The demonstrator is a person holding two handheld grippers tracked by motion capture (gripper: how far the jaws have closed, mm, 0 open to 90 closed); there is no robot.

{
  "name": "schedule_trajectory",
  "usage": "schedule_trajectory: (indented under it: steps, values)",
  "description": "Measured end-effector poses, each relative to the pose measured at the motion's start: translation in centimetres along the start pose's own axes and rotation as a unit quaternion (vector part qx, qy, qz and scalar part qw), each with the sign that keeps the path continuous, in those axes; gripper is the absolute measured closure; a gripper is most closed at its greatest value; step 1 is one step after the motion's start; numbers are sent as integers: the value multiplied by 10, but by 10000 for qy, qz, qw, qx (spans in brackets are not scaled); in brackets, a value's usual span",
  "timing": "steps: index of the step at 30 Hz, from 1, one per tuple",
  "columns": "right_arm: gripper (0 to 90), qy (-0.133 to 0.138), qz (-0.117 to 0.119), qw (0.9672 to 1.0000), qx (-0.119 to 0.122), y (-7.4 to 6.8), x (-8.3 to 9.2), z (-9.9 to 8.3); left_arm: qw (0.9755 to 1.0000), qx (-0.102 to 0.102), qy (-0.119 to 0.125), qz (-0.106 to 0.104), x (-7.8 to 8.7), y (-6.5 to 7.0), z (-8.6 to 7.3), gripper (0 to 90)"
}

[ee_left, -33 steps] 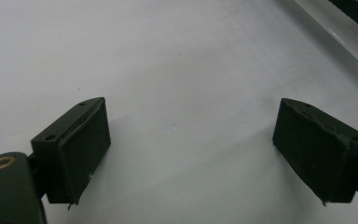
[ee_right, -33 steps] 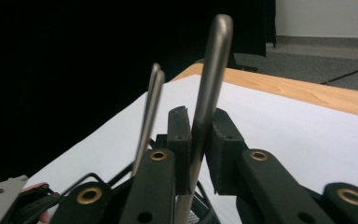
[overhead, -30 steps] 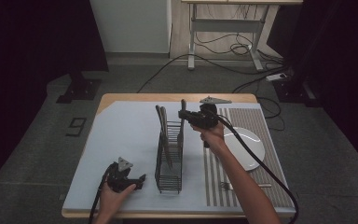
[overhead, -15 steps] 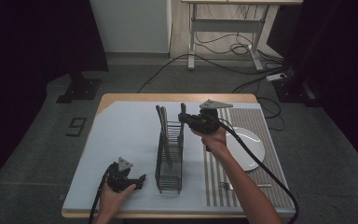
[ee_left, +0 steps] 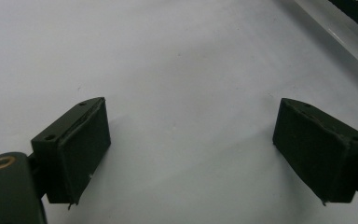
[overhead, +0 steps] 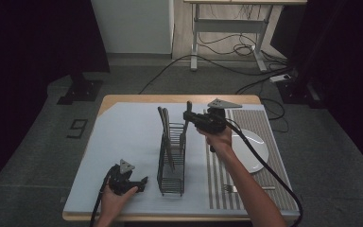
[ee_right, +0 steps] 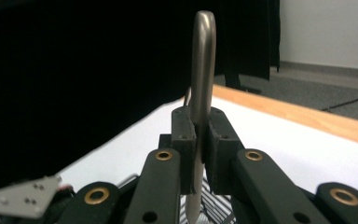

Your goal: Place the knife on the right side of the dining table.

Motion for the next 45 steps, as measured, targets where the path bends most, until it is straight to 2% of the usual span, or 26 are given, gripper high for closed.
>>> schedule_trajectory:
  steps: [1, 3, 4, 5, 8, 12, 16, 18, 25, 28, 32, 37, 42, 45]
  values:
    - [838, 0, 0, 10000, 0, 0, 0, 0, 10000, 0, 0, 0, 0, 0, 0, 107]
    - [839, 220, -29, 9997, -32, 2, 13, 11, 10000, -1, 0, 0, 0, 0, 0, 107]
    - [839, 220, -29, 9997, -32, 2, 13, 11, 10000, 1, 1, 0, 0, 0, 0, 107]
    - [839, 364, -46, 9993, -10, 2, 19, 17, 10000, 1, 6, 1, 0, 0, 0, 106]
    - [839, 513, -71, 9987, 22, 1, 28, 24, 10000, -3, 6, 1, 0, 0, 0, 107]
    - [839, 784, -125, 9968, 80, 0, 42, 34, 10000, -1, 5, 1, 0, 0, 0, 106]
    - [839, 948, -165, 9953, 49, 1, 53, 41, 10000, 1, 7, 0, 0, 0, 0, 106]
    - [840, 1118, -221, 9935, -5, 4, 60, 45, 10000, 0, 7, 0, 0, 0, 0, 106]
    - [840, 1256, -423, 9912, -35, 11, 74, 50, 10000, 7, 9, -1, 0, 0, 0, 106]
    - [840, 1243, -515, 9909, -64, 17, 80, 49, 10000, 7, 9, 1, 0, 0, 0, 106]
    - [840, 1151, -608, 9915, -72, 23, 79, 43, 10000, 4, 6, 1, 0, 0, 0, 106]
    - [840, 941, -811, 9922, -127, 36, 73, 27, 10000, 5, 5, 1, 0, 0, 0, 106]
    - [840, 780, -944, 9919, -328, 52, 64, 7, 10000, 5, 2, 0, 0, 0, 0, 106]
    - [840, 734, -968, 9920, -349, 55, 62, 4, 10000, 4, 3, -3, 0, 0, 0, 106]
Point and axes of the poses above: each handheld gripper's, and its own axes: x roughly backward along the jaws, z roughly out of its top, y roughly to its right, the point moved 2 cm from there along -x, roughly forward along the jaws, and after that the axes turned 10 degrees about x, right-handed, at the moved point
